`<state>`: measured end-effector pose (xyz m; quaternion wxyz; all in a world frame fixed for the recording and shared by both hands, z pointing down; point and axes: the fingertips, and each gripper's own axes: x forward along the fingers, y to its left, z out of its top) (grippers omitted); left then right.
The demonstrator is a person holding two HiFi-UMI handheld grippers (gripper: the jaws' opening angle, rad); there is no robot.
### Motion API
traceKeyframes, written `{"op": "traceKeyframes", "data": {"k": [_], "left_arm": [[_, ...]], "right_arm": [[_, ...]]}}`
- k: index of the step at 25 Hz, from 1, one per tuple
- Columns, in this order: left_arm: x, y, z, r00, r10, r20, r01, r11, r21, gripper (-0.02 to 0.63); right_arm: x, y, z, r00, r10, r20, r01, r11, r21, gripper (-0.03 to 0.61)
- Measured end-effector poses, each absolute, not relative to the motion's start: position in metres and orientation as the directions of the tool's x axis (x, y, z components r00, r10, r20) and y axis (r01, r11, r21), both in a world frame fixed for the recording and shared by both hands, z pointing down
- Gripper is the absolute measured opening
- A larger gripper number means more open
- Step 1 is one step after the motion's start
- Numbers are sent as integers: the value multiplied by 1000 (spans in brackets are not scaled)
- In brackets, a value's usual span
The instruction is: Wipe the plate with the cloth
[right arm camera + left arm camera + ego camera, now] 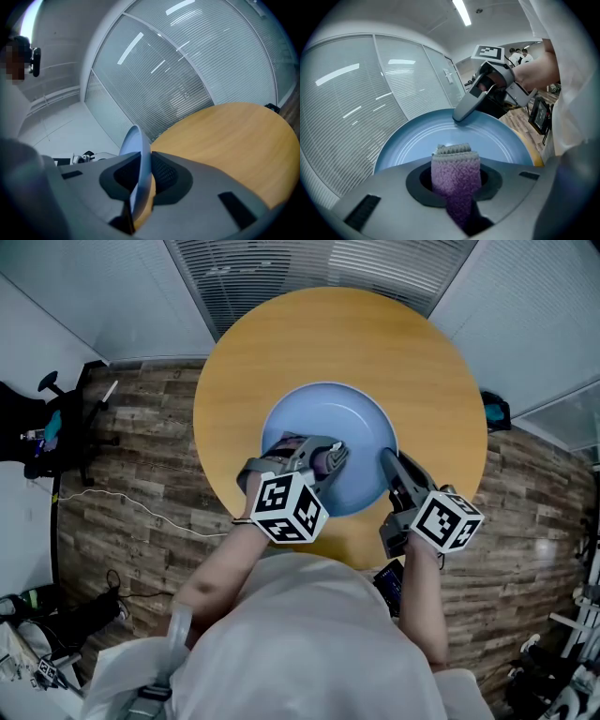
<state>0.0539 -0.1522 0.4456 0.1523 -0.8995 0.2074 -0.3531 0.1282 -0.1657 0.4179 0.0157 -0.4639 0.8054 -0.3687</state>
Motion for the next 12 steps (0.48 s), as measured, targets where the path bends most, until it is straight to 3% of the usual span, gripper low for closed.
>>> {"op": "traceKeyframes", "data": {"k": [12], "left_arm": [[46,-156,441,718,-465,519,-320,-881,-348,81]], "right_arm": [[140,-163,414,-557,-772,306,-742,297,-602,63]]}}
